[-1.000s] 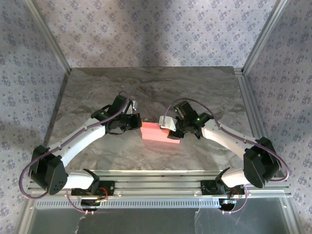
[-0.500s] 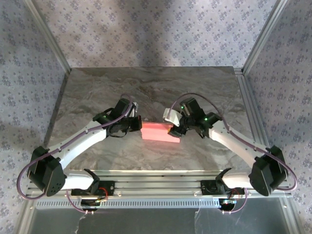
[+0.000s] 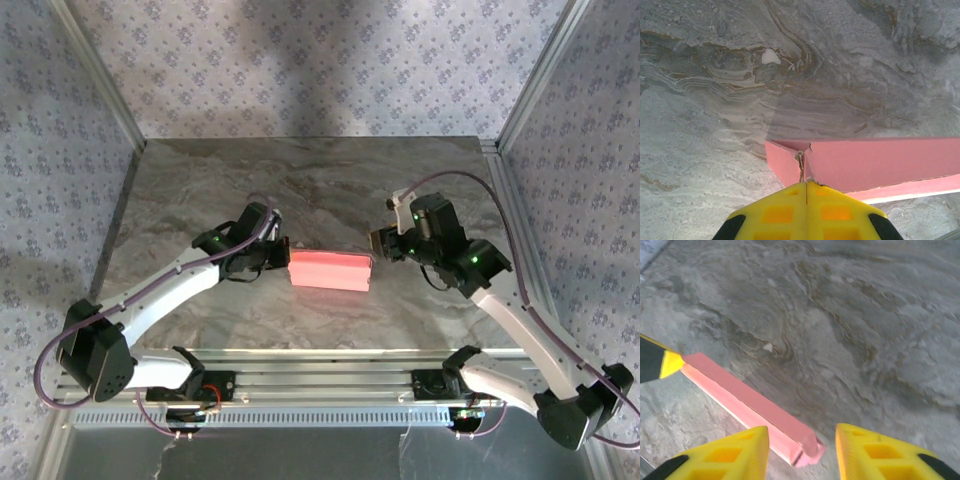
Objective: Fold the paper box
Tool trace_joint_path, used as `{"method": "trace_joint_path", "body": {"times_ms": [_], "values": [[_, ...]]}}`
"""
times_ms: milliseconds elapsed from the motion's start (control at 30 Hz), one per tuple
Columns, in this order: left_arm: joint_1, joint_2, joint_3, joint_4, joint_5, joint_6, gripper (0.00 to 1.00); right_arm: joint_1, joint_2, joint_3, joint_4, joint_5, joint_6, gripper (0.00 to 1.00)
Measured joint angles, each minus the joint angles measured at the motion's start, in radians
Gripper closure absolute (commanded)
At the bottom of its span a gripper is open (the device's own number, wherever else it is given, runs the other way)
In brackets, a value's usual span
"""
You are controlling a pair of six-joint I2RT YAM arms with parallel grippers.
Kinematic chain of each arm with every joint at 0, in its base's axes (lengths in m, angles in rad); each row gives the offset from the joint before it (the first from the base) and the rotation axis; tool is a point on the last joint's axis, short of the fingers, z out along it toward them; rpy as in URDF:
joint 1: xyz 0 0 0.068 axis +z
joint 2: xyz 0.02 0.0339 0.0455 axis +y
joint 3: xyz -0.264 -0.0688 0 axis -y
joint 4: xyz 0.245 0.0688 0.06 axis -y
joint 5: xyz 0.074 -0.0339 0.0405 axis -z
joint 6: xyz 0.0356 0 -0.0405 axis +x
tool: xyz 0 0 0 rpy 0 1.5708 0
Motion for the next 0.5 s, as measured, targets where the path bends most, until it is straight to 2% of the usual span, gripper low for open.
{"method": "trace_joint_path", "body": {"times_ms": [167, 500], "values": [[-0.014, 0.026, 0.038, -0.036, -0.016, 0.003, 1.00, -0.007, -0.017, -0.046, -0.063, -0.026, -0.009, 0.64], [-0.031, 0.049, 0.087, -0.117, -0.068, 0.004, 1.00, -0.106, 0.051, -0.119, -0.066, -0.190, -0.254, 0.61]]}}
